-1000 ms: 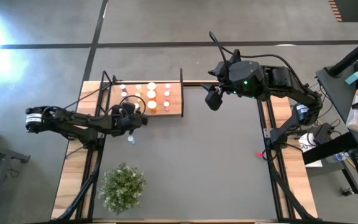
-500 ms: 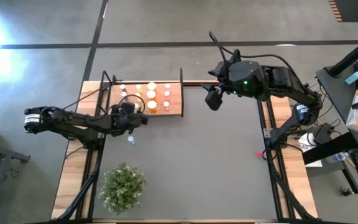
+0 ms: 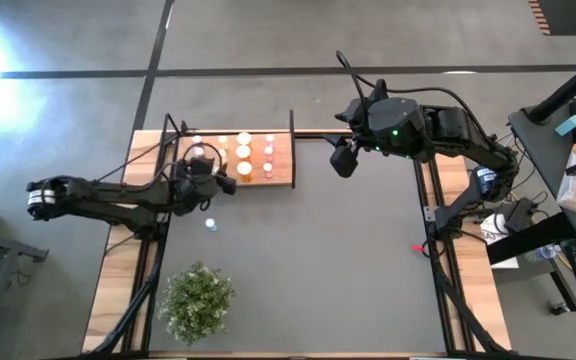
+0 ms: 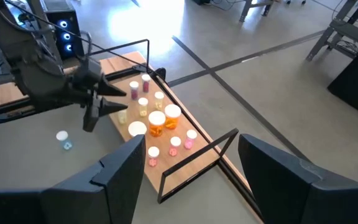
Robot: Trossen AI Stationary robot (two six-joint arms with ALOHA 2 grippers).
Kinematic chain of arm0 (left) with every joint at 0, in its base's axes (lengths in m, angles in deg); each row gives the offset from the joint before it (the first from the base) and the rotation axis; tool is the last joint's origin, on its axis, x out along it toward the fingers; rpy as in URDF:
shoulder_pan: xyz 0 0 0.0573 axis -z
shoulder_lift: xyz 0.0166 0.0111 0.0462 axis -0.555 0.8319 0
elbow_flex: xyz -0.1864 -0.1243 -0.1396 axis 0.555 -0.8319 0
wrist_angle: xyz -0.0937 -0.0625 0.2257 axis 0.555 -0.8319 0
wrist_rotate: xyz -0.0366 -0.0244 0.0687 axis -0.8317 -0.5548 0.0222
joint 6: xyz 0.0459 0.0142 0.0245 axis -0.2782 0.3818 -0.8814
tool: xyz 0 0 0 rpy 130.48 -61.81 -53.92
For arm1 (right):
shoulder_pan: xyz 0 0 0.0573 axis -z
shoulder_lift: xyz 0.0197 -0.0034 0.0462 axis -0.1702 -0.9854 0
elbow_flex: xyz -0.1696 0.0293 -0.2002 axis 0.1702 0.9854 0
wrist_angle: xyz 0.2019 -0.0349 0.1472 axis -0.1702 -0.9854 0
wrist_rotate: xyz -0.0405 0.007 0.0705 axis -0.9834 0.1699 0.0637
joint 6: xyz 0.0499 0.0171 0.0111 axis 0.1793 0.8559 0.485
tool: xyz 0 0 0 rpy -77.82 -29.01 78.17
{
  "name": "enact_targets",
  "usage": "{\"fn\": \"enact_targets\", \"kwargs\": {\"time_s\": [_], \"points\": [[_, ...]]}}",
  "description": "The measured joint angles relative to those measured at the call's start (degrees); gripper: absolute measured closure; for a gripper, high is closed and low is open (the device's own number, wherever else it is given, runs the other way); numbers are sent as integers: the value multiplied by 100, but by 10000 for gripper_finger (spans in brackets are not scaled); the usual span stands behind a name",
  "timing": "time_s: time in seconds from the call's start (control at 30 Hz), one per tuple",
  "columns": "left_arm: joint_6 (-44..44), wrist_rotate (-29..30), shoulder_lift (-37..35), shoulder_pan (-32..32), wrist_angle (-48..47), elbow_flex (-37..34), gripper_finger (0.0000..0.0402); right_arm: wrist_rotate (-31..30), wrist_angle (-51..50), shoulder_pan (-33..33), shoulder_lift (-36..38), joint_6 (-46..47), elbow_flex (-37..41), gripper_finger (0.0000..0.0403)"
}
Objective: Pick and place medicine bottles onto shelf by color
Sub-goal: Put the blue pill bottle on the shelf
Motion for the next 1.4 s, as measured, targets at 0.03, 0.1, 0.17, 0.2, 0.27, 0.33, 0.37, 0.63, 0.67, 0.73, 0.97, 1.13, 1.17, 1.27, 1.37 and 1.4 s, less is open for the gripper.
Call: {"fn": "enact_targets", "kwargs": {"time_s": [0.03, 0.1, 0.17, 0.2, 0.27, 0.33, 0.37, 0.63, 0.67, 0.73, 0.97, 1.13, 1.17, 1.27, 1.37, 1.4], "points": [[-153, -4, -83, 0, 4, 77, 216, 0, 1, -1, 0, 0, -1, 154], [-485, -125, -254, 0, 5, 250, 216, 0, 0, -2, 2, -2, 0, 154], [-680, -485, -403, 0, 2, 453, 216, 0, 2, 0, 2, 0, 0, 154], [-677, -733, -448, 0, 3, 555, 216, 0, 0, 0, 2, 0, 0, 154], [-564, -1293, -501, 2, -32, 764, 216, 0, 2, 0, 0, 0, 0, 154], [-313, -1823, -489, 2, -349, 1034, 216, 0, 2, 0, 0, 0, 0, 154], [-175, -2047, -443, 3, -596, 1201, 216, 0, 1, 0, 2, 0, 0, 154], [1170, -3770, 348, 4, -3826, 2908, 216, 0, 0, -2, 1, 0, 0, 154], [1294, -3997, 461, 4, -4229, 3092, 216, 0, 0, -1, 0, 0, 0, 154], [1524, -4435, 688, 7, -4889, 3382, 216, 0, 0, -2, 2, 0, 0, 154], [2336, -5385, 1352, 137, -5910, 3637, 216, 0, 0, 0, 1, -1, 0, 154], [2524, -5451, 1712, 215, -6271, 3580, 216, 0, 0, 0, 2, -1, 0, 154], [2542, -5451, 1763, 214, -6332, 3564, 216, 0, 2, -1, 2, 0, 0, 154], [2572, -5451, 1880, 243, -6411, 3470, 216, 0, 2, 0, 2, -2, 0, 154], [2663, -5451, 1942, 285, -6487, 3384, 216, 0, 2, -1, 0, 0, 0, 154], [2668, -5451, 1957, 297, -6546, 3375, 216, 0, 1, -1, 1, 0, -1, 154]]}}
